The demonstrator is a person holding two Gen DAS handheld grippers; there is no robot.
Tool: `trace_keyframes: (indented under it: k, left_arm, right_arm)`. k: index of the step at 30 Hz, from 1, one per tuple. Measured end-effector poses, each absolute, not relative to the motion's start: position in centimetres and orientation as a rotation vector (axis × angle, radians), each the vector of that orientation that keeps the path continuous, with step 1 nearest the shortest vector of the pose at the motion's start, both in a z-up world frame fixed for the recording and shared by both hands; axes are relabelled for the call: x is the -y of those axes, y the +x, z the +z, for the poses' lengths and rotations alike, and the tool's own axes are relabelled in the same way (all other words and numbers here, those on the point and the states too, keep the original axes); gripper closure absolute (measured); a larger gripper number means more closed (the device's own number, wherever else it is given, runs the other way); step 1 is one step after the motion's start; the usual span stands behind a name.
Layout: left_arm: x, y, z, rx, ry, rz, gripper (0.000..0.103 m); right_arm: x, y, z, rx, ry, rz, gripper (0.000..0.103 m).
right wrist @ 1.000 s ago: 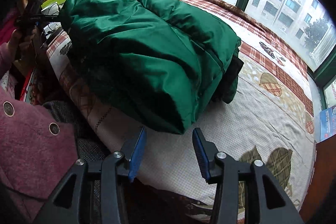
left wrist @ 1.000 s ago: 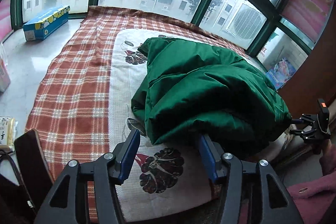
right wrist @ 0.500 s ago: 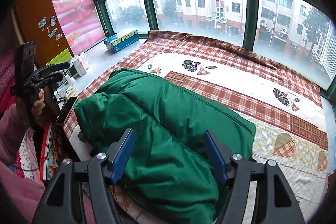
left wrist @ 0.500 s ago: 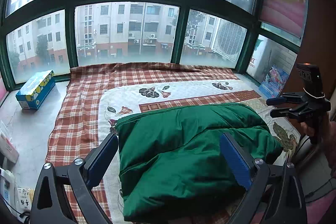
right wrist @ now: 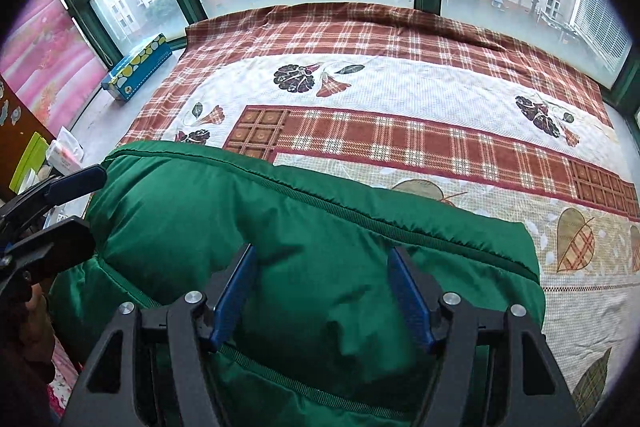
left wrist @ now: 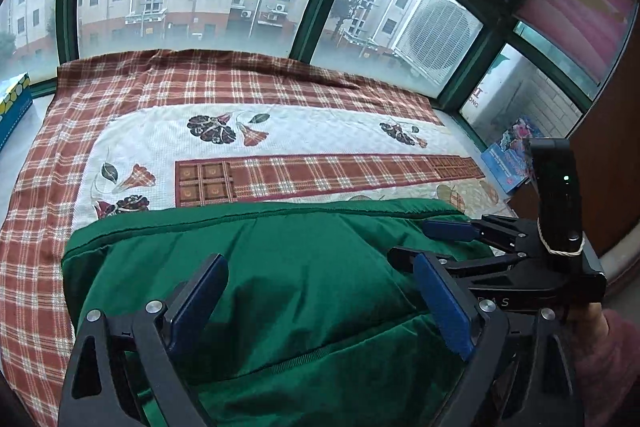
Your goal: Fold large clothes
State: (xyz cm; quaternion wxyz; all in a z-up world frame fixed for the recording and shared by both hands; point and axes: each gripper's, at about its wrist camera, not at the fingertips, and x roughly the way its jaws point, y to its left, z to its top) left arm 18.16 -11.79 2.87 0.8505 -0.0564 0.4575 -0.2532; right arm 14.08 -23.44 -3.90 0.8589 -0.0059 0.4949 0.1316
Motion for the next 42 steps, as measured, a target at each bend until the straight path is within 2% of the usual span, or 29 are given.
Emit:
trace_keyframes:
  k: [8, 17, 25, 31, 42]
  left_arm:
    - [12.7, 15.3, -2.2, -0.964, 0.023, -0.500, 0.007]
    - [9.0, 9.0, -3.4, -0.965, -0.029, -0.508, 0.013]
    - [7.2, 4.4, -5.5, -0.948, -0.027, -0.510, 0.013]
    - [6.5, 3.0, -6.0, -0.964, -0.048, -0.515, 0.013]
    - [6.2, 3.0, -6.1, -0.967, -0.080, -0.485, 0.012]
  right_arm:
    - [22.7, 11.4, -4.9, -1.040, -0.091, 0.303, 0.029]
    - [23.2, 5.7, -5.9, -1.082, -0.156, 0.335, 0.029]
    - [24.9, 1.9, -8.6, -1.060, -0.124, 0.336, 0.028]
    - [24.7, 1.6, -7.4, -1.089, -0.135, 0.336, 0.027]
    - [25.0, 1.2, -8.9, -1.091, -0.140, 0.345, 0.023]
